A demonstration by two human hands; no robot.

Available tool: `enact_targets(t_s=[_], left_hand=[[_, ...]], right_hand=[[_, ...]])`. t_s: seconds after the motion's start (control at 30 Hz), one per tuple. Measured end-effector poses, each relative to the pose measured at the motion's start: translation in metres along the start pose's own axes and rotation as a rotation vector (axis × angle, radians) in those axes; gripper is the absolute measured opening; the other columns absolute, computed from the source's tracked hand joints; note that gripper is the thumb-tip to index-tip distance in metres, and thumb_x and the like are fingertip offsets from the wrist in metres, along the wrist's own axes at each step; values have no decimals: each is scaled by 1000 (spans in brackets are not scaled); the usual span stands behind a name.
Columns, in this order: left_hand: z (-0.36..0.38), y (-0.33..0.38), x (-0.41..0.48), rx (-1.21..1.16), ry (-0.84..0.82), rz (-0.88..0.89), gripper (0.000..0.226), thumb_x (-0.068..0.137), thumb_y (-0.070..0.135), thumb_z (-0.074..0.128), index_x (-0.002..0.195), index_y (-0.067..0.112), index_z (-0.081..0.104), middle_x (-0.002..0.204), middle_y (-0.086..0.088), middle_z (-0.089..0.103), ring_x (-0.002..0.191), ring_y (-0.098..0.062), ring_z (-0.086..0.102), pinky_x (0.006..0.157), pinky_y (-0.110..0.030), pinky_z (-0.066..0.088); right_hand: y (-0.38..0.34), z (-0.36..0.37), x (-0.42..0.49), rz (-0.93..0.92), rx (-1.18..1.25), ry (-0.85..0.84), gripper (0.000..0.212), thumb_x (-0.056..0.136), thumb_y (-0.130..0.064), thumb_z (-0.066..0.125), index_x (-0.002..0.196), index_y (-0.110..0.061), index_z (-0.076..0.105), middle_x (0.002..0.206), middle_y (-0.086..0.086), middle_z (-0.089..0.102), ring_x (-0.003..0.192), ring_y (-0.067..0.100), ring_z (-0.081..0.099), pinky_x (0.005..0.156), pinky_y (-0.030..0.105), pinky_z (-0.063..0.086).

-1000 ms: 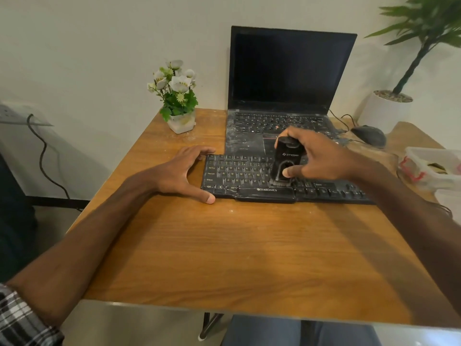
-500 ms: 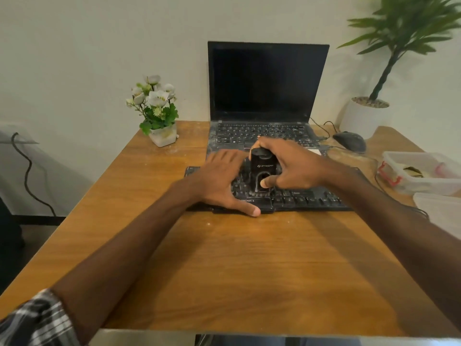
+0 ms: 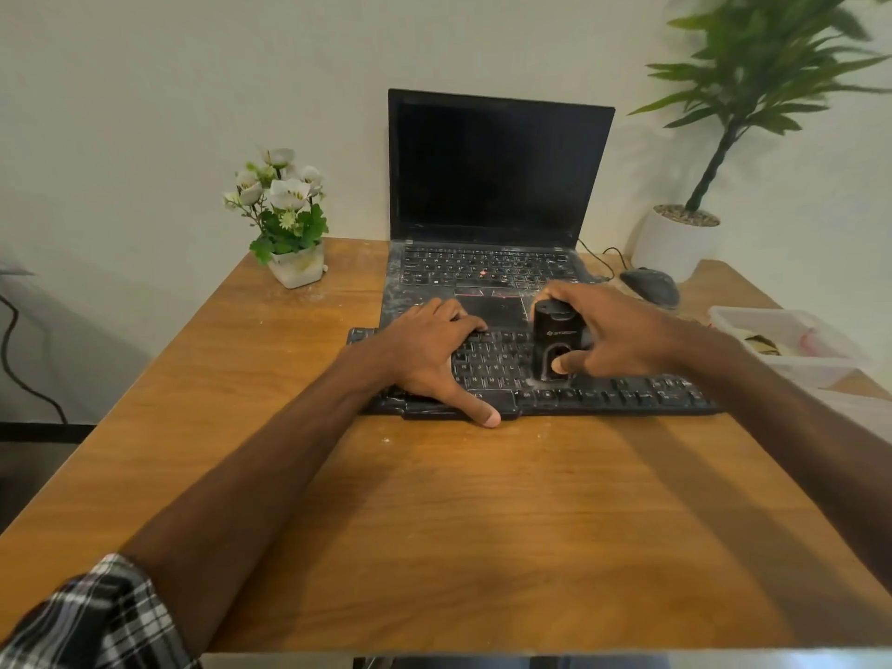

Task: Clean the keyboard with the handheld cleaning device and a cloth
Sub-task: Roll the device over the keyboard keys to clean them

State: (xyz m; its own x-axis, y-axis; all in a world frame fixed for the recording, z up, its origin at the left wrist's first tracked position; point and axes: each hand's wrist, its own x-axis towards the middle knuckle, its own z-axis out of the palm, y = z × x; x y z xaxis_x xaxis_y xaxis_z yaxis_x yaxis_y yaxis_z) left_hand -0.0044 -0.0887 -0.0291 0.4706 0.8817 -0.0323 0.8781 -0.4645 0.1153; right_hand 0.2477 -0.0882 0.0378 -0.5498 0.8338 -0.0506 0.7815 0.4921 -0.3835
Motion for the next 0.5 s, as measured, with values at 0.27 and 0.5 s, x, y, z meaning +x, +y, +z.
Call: enact_targets(t_s=[0.27, 0.5], left_hand=[[2, -1, -1, -31, 4, 3, 136, 55, 97, 67, 161, 23, 28, 141, 3, 35, 120, -12, 30, 114, -43, 36], [5, -3, -2, -43, 17, -2, 137, 53, 100, 64, 161, 25, 28, 140, 5, 36, 119, -9, 28, 114, -42, 35]], right_hand=[[3, -24, -8, 33, -208, -22, 55, 76, -5, 82, 119, -23, 51, 99, -10, 60, 93, 7, 61, 65, 13, 39], [-11, 2, 3, -34, 37, 47, 60, 76, -9, 84, 124, -25, 51, 107, -8, 64, 100, 8, 64, 83, 26, 54]])
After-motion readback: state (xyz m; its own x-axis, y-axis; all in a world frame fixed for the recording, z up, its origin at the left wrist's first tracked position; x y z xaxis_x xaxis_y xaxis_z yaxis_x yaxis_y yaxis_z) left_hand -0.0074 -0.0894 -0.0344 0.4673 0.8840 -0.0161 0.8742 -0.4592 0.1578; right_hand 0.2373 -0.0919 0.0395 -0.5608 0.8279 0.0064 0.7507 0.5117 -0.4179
